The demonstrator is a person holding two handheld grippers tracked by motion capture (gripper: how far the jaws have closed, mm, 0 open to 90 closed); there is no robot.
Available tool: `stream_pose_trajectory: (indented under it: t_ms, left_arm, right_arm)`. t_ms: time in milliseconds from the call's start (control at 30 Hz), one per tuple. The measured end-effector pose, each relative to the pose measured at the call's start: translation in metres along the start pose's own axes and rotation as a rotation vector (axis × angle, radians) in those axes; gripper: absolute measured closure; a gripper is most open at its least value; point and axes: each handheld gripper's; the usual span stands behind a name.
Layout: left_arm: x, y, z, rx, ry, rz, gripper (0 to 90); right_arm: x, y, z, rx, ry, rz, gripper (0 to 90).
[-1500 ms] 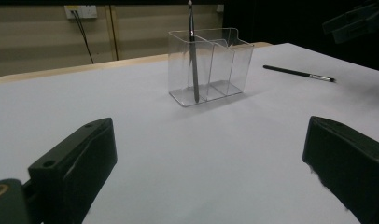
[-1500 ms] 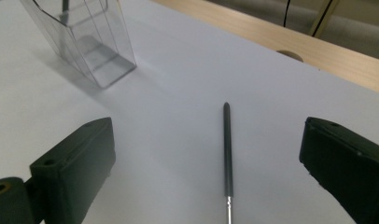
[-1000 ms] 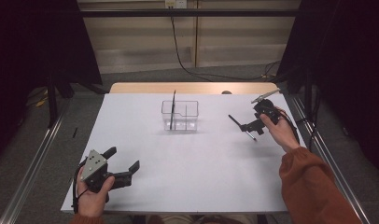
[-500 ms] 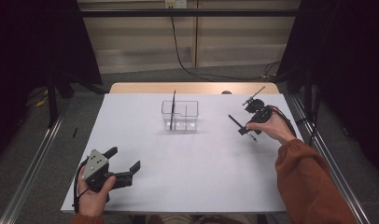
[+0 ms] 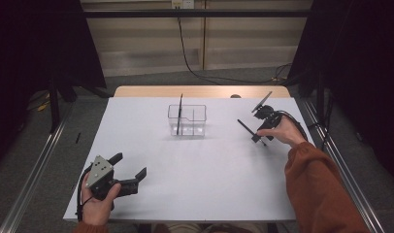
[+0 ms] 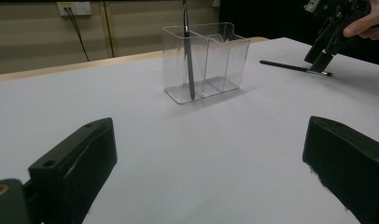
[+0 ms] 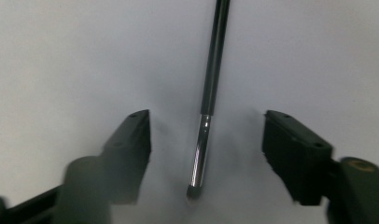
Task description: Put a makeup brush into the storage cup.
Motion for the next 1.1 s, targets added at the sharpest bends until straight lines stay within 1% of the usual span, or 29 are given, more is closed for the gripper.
stream_pose_trajectory:
  t_ms: [33,67,100,133,167,200,233,267,300,333,367,467,533,633,700,767,833,867,967,1100]
  left_arm:
    - [-0.0001,-0.0002,-0.0001,0.007,0.003,0.000,2.9]
    - [0.0001,-0.0007,-0.0002,0.005,-0.001,0.002,2.9]
    - [0.0003,-0.0013,-0.0003,0.001,-0.003,0.005,2.9]
    - [0.0003,-0.0014,-0.0004,0.001,-0.004,0.006,2.9]
    - [0.0002,-0.0014,-0.0004,0.000,-0.005,0.007,2.9]
    - [0.0002,-0.0012,-0.0004,0.002,-0.005,0.007,3.0]
    - [0.0001,-0.0010,-0.0004,0.001,-0.005,0.007,3.0]
    - [0.0001,-0.0010,-0.0004,0.004,-0.005,0.006,3.0]
    - [0.0001,-0.0016,-0.0006,0.009,-0.003,0.000,3.0]
    - [0.0003,-0.0022,-0.0007,0.016,-0.003,0.000,3.0]
    - [0.0004,-0.0027,-0.0008,0.013,-0.003,0.005,3.0]
    - [0.0013,-0.0033,-0.0010,0.013,0.000,0.010,3.1]
    - [0.0014,-0.0031,-0.0009,0.008,0.000,0.006,3.1]
    - [0.0014,-0.0031,-0.0011,0.010,-0.001,0.006,3.1]
    - [0.0018,-0.0034,-0.0013,0.014,0.001,0.009,3.1]
    - [0.0020,-0.0036,-0.0011,0.012,-0.001,0.009,3.1]
    - [0.0020,-0.0030,-0.0008,0.005,-0.002,0.008,3.1]
    - [0.0019,-0.0028,-0.0008,0.004,0.000,0.007,3.1]
    - [0.0019,-0.0031,-0.0009,0.004,-0.004,0.008,3.1]
    - [0.0017,-0.0032,-0.0010,0.004,-0.005,0.007,3.1]
  right_arm:
    - [-0.0008,-0.0005,0.0001,0.001,-0.001,0.008,40.9]
    - [-0.0010,-0.0005,0.0002,0.013,-0.005,0.000,44.8]
    - [-0.0013,-0.0013,0.0002,0.013,-0.009,0.000,46.4]
    - [-0.0020,-0.0027,0.0000,0.003,-0.009,-0.001,47.8]
    - [-0.0026,-0.0024,0.0003,0.015,-0.012,-0.006,48.8]
    - [-0.0042,-0.0027,0.0003,0.022,-0.031,-0.006,51.5]
    - [-0.0059,-0.0033,0.0001,0.020,-0.039,-0.006,52.6]
    - [-0.0064,-0.0048,0.0000,0.009,-0.042,-0.015,53.3]
    - [-0.0064,-0.0043,0.0005,0.024,-0.042,-0.024,56.1]
    - [-0.0068,-0.0047,0.0005,0.018,-0.039,-0.030,56.9]
    - [-0.0070,-0.0052,0.0010,0.025,-0.042,-0.036,57.6]
    - [-0.0073,-0.0061,0.0037,0.011,-0.065,-0.043,61.2]
    - [-0.0069,-0.0056,0.0054,0.000,-0.080,-0.051,66.9]
    - [-0.0071,-0.0051,0.0069,-0.001,-0.091,-0.046,72.7]
    - [-0.0070,-0.0040,0.0069,-0.015,-0.096,-0.039,75.4]
    - [-0.0069,-0.0010,0.0067,-0.030,-0.097,-0.028,83.4]
    - [-0.0069,0.0023,0.0063,-0.047,-0.095,-0.013,83.9]
    - [-0.0067,0.0021,0.0062,-0.049,-0.095,-0.013,83.9]
    - [-0.0070,-0.0014,0.0072,-0.034,-0.099,-0.038,84.0]
    - [-0.0069,-0.0006,0.0065,-0.038,-0.093,-0.031,84.1]
Point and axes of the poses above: each handheld gripper's, and its own axes: x roughly backward along the jaws, z roughly out of its top, y roughly to its right, and after that the axes turned 11 degrees about -x, right-handed
